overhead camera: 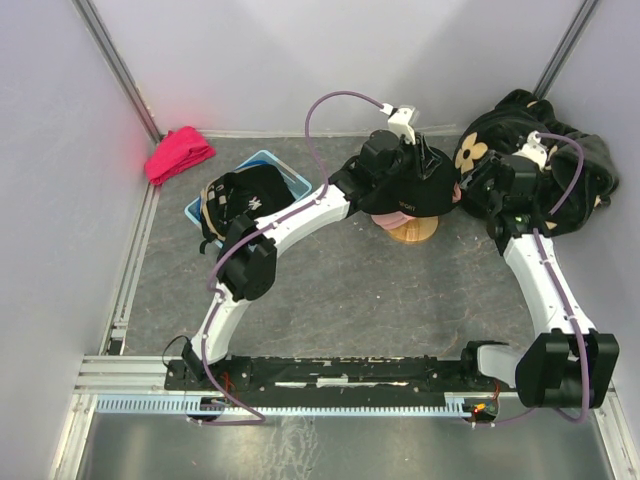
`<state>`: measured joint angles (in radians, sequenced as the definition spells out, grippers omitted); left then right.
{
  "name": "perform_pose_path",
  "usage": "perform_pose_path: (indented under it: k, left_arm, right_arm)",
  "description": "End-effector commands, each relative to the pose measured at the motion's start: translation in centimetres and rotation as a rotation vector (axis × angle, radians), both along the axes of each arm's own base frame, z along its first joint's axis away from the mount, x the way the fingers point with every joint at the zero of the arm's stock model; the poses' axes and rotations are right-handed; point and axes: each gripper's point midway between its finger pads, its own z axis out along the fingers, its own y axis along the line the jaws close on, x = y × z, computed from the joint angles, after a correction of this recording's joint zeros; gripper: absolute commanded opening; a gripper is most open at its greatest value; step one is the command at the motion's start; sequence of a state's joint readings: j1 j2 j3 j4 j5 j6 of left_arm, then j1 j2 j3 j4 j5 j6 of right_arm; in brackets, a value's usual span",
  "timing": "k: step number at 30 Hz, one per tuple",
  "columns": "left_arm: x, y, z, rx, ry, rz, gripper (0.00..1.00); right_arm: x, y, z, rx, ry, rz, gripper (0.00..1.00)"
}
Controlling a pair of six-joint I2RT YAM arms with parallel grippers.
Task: Stack the hats
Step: Stack the hat on the hat.
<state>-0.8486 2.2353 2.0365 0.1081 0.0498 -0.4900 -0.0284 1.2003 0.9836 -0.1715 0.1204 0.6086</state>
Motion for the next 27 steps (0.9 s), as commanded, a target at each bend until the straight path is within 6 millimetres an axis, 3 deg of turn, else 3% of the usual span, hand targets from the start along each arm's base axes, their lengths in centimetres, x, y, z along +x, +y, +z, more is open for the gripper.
perform_pose_path:
  k: [1, 11, 14, 17, 18, 21, 23, 27]
  left_arm:
    - [-0.9, 1.1, 5.4, -0.075, -0.062, 0.024, 0.36]
    - [-1.3, 2.5, 8.9, -0.107, -0.108, 0.062, 0.37]
    - [-1.3, 3.7, 10.4, -0.112, -0.129, 0.102, 0.38]
    - [-1.1, 6.4, 11.6, -0.101, -0.148, 0.206, 0.38]
    - [-0.7, 9.2, 11.3, -0.069, -0.152, 0.318, 0.4]
    - [-0.6, 13.4, 11.4, -0.035, -0.16, 0.462, 0.41]
    - [-0.4, 16.0, 10.9, -0.023, -0.155, 0.544, 0.42]
    - [0.3, 20.4, 8.2, -0.011, -0.096, 0.66, 0.42]
  right_arm:
    - [-0.3, 0.0, 3.7, -0.004, -0.115, -0.001, 0.51]
    - [-1.3, 0.2, 3.3, -0.015, -0.095, 0.013, 0.5]
    - [-1.9, 0.4, 3.1, -0.03, -0.086, 0.021, 0.5]
    - [-2.9, 0.8, 2.4, -0.055, -0.065, 0.031, 0.49]
    - [-4.0, 1.2, 1.5, -0.072, -0.049, 0.034, 0.49]
    - [-5.7, 1.9, 0.0, -0.055, -0.036, 0.037, 0.45]
    - [-6.9, 2.4, -1.2, -0.024, -0.034, 0.04, 0.38]
    - [-9.2, 3.3, -4.0, 0.051, -0.012, 0.035, 0.14]
